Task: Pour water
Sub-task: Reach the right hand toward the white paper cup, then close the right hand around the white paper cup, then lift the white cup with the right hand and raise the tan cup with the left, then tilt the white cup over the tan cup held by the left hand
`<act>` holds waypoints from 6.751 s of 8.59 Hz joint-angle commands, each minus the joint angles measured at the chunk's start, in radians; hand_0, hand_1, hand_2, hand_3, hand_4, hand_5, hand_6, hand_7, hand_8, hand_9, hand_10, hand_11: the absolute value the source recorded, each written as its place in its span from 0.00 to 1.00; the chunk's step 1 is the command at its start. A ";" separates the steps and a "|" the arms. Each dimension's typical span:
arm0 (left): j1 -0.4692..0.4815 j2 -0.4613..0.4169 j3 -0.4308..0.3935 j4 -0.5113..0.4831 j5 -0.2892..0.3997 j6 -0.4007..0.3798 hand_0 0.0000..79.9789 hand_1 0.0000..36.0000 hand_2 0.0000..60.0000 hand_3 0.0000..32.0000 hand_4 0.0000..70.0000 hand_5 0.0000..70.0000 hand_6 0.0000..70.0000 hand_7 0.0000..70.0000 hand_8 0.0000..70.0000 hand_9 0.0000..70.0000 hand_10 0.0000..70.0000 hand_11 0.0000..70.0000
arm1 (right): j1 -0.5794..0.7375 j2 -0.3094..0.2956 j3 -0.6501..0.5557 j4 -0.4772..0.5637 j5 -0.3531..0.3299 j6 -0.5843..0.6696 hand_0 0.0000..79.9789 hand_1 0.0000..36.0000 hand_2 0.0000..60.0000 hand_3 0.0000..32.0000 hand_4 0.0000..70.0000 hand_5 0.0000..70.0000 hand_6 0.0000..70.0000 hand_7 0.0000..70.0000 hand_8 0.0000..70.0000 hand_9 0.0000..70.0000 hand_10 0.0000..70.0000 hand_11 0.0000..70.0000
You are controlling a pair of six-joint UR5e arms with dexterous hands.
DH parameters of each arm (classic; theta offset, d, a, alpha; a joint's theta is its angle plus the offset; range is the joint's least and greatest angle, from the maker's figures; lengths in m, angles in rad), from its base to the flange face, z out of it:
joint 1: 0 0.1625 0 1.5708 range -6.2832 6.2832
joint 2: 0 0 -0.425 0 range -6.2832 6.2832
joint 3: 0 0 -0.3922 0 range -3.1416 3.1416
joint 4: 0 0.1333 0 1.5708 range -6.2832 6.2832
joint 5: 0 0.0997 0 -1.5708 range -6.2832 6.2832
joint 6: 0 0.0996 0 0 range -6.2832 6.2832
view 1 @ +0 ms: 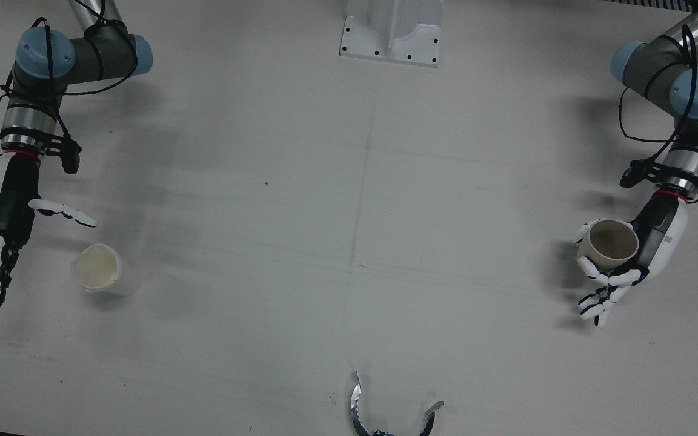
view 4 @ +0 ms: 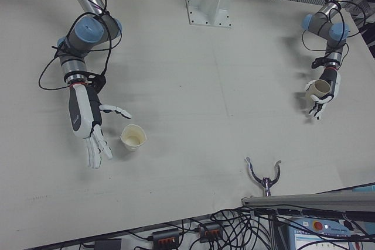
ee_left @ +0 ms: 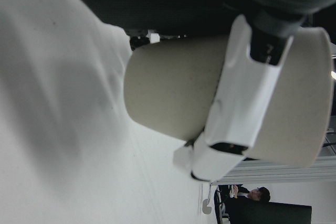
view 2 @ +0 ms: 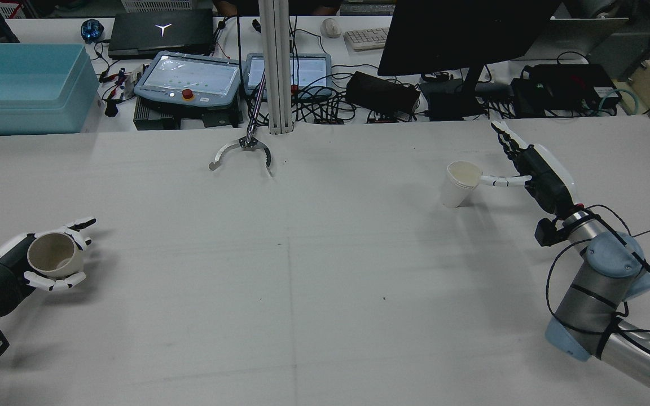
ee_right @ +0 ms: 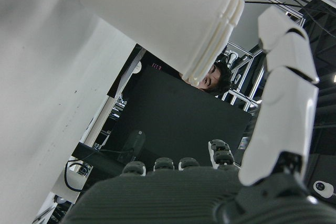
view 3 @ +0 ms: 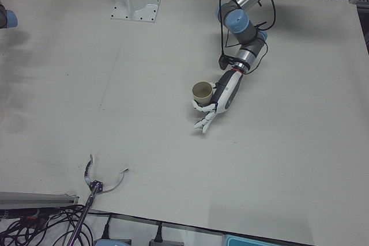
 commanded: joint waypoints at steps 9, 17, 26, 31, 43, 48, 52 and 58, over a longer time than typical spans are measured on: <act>0.007 0.000 0.000 0.013 0.000 0.002 1.00 1.00 1.00 0.00 1.00 1.00 0.16 0.21 0.07 0.03 0.13 0.24 | -0.062 0.060 -0.115 0.030 0.066 -0.001 0.60 0.51 0.40 0.01 0.00 0.11 0.14 0.06 0.09 0.06 0.00 0.00; 0.010 0.000 0.001 0.024 0.000 0.002 1.00 1.00 1.00 0.00 1.00 1.00 0.16 0.20 0.07 0.02 0.13 0.24 | -0.059 0.148 -0.193 0.030 0.064 0.005 0.60 0.49 0.42 0.04 0.00 0.12 0.21 0.12 0.13 0.11 0.00 0.00; 0.016 -0.001 0.023 0.024 0.000 0.008 1.00 1.00 1.00 0.00 1.00 1.00 0.16 0.20 0.07 0.03 0.14 0.25 | -0.090 0.164 -0.182 0.032 0.066 0.051 0.64 0.58 0.51 0.00 0.25 0.17 0.47 0.48 0.22 0.21 0.06 0.10; 0.014 0.000 0.020 0.024 0.000 0.008 1.00 1.00 1.00 0.00 1.00 1.00 0.16 0.20 0.07 0.03 0.14 0.25 | -0.090 0.164 -0.176 0.029 0.066 0.083 0.96 0.84 0.70 0.00 1.00 0.20 0.73 1.00 0.46 0.60 0.15 0.23; 0.091 -0.368 -0.048 0.311 0.210 0.057 1.00 1.00 1.00 0.00 1.00 1.00 0.18 0.21 0.08 0.03 0.13 0.24 | 0.012 0.075 0.193 -0.056 0.061 0.089 1.00 1.00 0.85 0.00 1.00 0.23 0.75 1.00 0.37 0.46 0.06 0.12; 0.152 -0.696 0.076 0.409 0.222 0.144 1.00 1.00 1.00 0.00 1.00 1.00 0.20 0.23 0.08 0.03 0.14 0.24 | -0.112 0.086 0.345 -0.149 0.060 0.067 1.00 1.00 0.81 0.00 1.00 0.24 0.76 1.00 0.37 0.47 0.06 0.12; 0.159 -0.762 0.129 0.417 0.224 0.146 1.00 1.00 1.00 0.00 1.00 1.00 0.21 0.24 0.08 0.03 0.14 0.24 | -0.238 0.087 0.692 -0.270 0.060 -0.314 1.00 1.00 0.78 0.00 1.00 0.24 0.71 1.00 0.32 0.41 0.03 0.09; 0.172 -0.762 0.122 0.418 0.221 0.149 1.00 1.00 1.00 0.00 1.00 1.00 0.19 0.22 0.08 0.03 0.13 0.24 | -0.240 0.089 0.793 -0.507 -0.049 -0.766 1.00 1.00 0.83 0.00 0.76 0.26 0.69 0.95 0.22 0.26 0.00 0.06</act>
